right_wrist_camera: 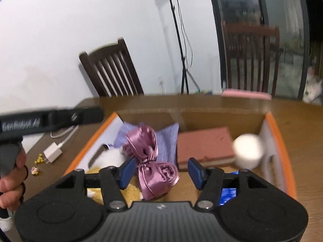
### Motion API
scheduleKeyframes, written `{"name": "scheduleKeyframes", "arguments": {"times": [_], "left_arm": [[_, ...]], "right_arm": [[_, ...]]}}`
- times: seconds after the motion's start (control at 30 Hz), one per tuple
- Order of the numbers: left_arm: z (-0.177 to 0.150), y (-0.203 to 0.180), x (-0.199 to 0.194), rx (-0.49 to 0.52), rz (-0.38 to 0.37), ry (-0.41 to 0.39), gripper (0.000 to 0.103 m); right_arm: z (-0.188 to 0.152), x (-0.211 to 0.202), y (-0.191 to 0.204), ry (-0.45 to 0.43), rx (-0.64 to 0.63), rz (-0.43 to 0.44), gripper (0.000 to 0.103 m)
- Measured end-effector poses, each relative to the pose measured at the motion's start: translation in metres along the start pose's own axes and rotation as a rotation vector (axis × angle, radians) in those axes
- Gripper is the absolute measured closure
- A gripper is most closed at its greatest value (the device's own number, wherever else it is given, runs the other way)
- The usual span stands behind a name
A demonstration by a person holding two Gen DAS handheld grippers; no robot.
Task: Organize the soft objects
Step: 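Carry the pink bow into the box and open both grippers, then move both grippers to the light-blue plush toy on the table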
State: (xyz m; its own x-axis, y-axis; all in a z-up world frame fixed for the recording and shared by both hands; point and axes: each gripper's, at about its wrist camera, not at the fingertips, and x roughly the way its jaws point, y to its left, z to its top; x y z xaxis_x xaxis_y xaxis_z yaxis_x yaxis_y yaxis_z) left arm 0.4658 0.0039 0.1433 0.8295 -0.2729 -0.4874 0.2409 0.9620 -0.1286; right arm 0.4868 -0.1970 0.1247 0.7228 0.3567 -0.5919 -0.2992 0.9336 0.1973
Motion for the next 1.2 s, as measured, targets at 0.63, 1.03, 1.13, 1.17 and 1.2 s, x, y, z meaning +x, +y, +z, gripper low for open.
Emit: {"name": "scheduleKeyframes", "arguments": {"times": [0.63,1.03,1.13,1.17,1.2], "left_arm": [[-0.14,-0.075,-0.236,0.067,-0.01,-0.226,0.008],[-0.271,-0.087,-0.291,0.045,0.077,-0.154,0.005],[-0.272,-0.079,-0.288,0.0,0.057,-0.131,0.005],[-0.271,-0.078,-0.286,-0.011,0.05,-0.127,0.006],[-0.267,-0.076,-0.282,-0.025,0.041,-0.125,0.006]], "right_arm": [[-0.115,-0.25,0.016,-0.306,-0.104,-0.047,0.021],[-0.262,-0.281,0.043,-0.251,-0.111,-0.055,0.02],[-0.27,-0.281,0.046,-0.23,-0.114,-0.051,0.02],[-0.27,-0.28,0.048,-0.231,-0.113,-0.051,0.02],[-0.271,-0.279,0.048,-0.234,-0.106,-0.043,0.02]]}}
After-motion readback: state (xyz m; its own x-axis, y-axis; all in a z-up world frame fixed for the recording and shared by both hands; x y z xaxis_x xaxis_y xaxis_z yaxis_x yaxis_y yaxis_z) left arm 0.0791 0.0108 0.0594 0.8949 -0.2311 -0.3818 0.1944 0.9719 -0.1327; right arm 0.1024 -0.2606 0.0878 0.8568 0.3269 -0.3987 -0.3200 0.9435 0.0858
